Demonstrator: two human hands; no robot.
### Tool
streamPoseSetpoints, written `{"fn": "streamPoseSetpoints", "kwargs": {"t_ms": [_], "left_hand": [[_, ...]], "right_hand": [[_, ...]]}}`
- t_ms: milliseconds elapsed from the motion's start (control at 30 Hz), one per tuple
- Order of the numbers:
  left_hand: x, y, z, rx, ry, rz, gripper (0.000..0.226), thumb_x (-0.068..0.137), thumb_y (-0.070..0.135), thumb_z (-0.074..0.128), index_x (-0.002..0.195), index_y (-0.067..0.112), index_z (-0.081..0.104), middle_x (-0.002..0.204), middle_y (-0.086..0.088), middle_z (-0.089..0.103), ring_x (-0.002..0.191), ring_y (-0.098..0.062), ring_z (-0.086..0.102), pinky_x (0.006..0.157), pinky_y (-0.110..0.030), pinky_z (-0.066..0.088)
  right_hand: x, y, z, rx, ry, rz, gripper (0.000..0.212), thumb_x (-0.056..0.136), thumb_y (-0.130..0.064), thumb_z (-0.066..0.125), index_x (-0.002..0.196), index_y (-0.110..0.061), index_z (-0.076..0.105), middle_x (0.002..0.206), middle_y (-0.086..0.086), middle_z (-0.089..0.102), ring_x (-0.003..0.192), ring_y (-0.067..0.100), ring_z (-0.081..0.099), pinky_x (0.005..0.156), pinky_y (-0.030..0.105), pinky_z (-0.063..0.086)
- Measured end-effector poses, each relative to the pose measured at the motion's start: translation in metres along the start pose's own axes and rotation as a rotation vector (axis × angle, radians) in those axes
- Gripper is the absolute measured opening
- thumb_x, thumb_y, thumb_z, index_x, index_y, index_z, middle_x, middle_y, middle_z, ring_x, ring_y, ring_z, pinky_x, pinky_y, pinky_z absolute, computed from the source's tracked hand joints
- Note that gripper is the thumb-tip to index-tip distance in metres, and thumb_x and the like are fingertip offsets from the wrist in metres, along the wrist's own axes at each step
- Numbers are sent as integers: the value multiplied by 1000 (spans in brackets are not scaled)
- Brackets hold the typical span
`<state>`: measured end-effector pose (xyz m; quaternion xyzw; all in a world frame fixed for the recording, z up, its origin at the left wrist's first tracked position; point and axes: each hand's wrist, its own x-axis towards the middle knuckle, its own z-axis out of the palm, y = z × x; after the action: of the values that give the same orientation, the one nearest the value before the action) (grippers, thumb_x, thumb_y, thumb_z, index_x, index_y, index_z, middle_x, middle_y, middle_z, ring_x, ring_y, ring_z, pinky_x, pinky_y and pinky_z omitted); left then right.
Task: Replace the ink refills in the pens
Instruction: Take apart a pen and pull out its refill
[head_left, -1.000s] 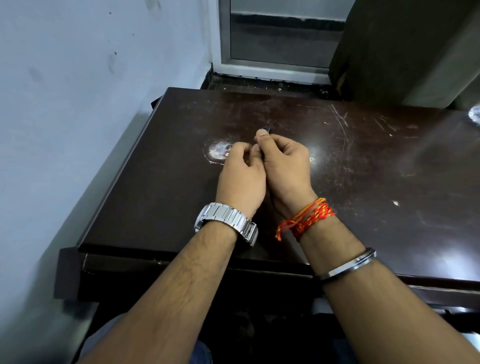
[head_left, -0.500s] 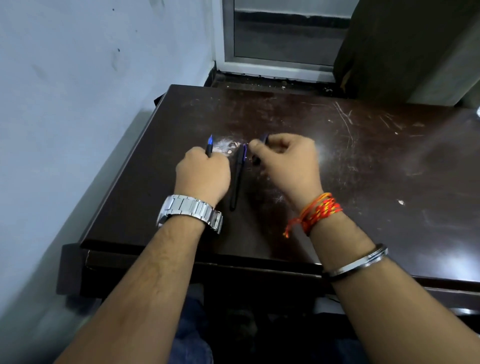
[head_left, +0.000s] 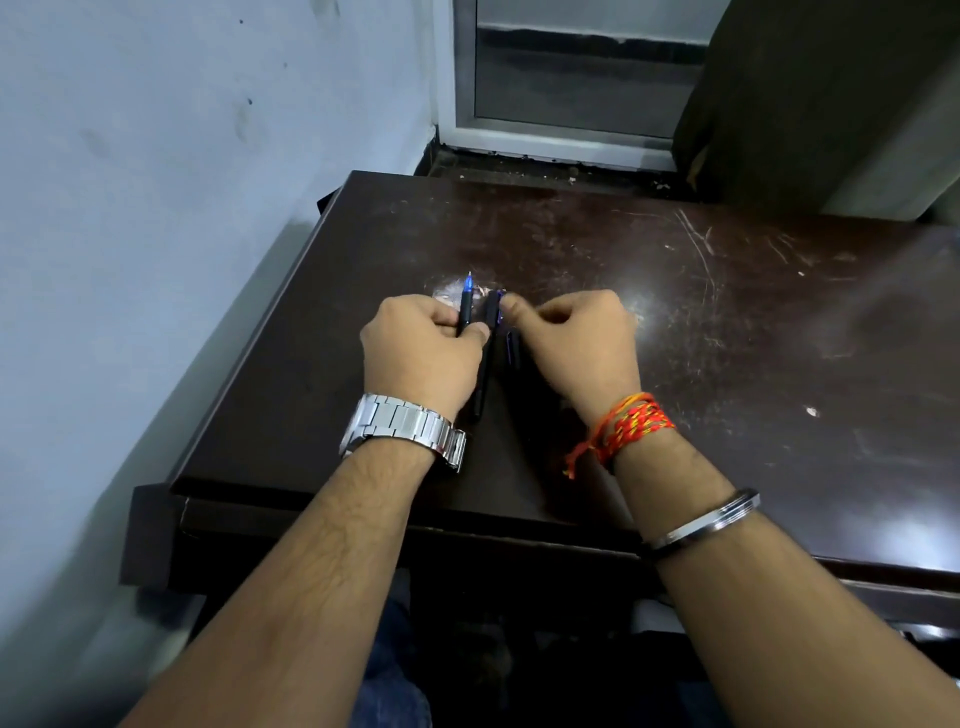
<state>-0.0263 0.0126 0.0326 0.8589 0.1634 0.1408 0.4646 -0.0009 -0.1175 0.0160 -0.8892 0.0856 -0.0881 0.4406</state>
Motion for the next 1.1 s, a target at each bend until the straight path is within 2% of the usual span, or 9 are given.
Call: {"fn": "streamPoseSetpoints", "kwargs": {"t_ms": [133,267,367,500,633,800,933,1033,1100], "left_hand": [[-5,4,2,25,-34,108,11,68,23,83,73,15,76,55,15,59,56,-1,61,48,3,37],[-8,6,2,-1,-83,134,15,63,19,85,69,15,72,54,11,66,56,3,65,51,-6,46],[-10,8,3,-39,-89,145,31,61,18,88,87,21,71,49,14,60,57,8,61,53,0,42],[-8,10,4,-73,-99,119,39,64,17,87,99,19,70,55,7,66,71,-6,68,72,-21,54],[-6,9,4,-66,-106,107,38,64,16,86,97,22,69,53,8,64,60,-2,64,63,-20,52],[-7,8,5,-50,-78,103,32,66,12,78,93,26,65,46,10,57,51,2,57,55,-15,46],[-6,9,4,-42,-85,110,46,64,15,84,104,23,64,60,8,67,69,-7,67,67,-21,52],[-6,9,4,-24,-62,124,39,67,12,75,103,21,65,65,5,67,71,-13,67,65,-22,52],[-7,9,5,-28,-68,124,39,68,12,73,106,20,64,66,4,66,75,-17,69,63,-20,50]], "right_hand": [[-7,-10,3,470,-170,75,41,75,-51,79,66,-11,75,57,2,70,53,11,61,54,30,51],[-6,-8,4,619,-189,113,24,76,-22,85,76,-1,75,74,18,75,63,21,68,60,33,56],[-3,-9,1,578,-216,92,24,84,-21,78,73,-1,71,61,11,69,50,15,58,49,27,48],[-2,-8,0,538,-262,31,22,93,-18,67,73,-13,72,68,8,68,57,15,57,59,33,48],[-1,-9,-2,559,-314,33,15,92,-21,68,78,-17,72,67,2,72,56,7,61,57,26,49],[-4,-9,6,558,-219,69,20,82,-24,80,81,-13,63,86,22,73,76,30,68,73,46,55],[-1,-11,6,585,-239,92,16,94,-17,62,80,-13,69,87,19,74,73,22,65,69,38,53],[-6,-10,7,579,-244,72,19,84,-27,77,90,-11,67,92,19,76,81,29,73,76,44,57],[-6,-11,9,621,-240,85,10,87,-15,74,91,-14,64,91,21,75,82,30,73,82,47,58]]}}
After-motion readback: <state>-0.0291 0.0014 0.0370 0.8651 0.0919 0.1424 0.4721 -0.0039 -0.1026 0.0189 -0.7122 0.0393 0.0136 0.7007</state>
